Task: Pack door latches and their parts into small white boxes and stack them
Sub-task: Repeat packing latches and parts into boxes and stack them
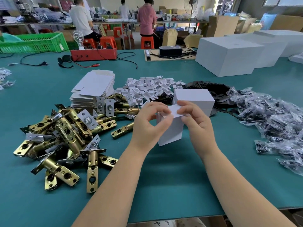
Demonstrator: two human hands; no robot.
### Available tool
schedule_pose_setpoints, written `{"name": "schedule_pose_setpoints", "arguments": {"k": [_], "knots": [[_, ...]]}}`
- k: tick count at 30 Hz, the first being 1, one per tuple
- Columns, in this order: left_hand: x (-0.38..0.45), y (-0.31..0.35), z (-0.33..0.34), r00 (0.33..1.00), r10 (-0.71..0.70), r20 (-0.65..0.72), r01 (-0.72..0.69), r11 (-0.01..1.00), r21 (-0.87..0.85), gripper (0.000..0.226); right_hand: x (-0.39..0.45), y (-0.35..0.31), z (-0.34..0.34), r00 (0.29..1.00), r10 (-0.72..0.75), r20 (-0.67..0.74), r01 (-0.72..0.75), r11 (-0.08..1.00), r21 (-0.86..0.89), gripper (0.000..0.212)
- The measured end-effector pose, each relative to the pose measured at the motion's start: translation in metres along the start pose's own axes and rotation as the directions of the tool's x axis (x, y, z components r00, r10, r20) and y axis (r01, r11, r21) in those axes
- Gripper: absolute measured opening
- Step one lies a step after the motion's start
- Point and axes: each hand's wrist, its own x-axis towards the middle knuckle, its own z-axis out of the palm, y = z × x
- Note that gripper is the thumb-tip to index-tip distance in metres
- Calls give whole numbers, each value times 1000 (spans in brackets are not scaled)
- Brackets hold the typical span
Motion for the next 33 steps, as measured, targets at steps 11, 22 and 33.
{"name": "schedule_pose_setpoints", "arguments": {"k": [11,22,33], "knots": [[1,-5,1,982,-132,135,132,991,10,33,-5,0,-2,992,-101,77,113,978,-174,25],[3,-1,-4,943,-286,172,331,870,-365,24,-8,-1,5,968,-245,-60,210,914,-346,12],[6,-2,-5,986,-160,53,168,952,-256,16,0,-12,6,971,-207,-118,176,958,-226,16]]}}
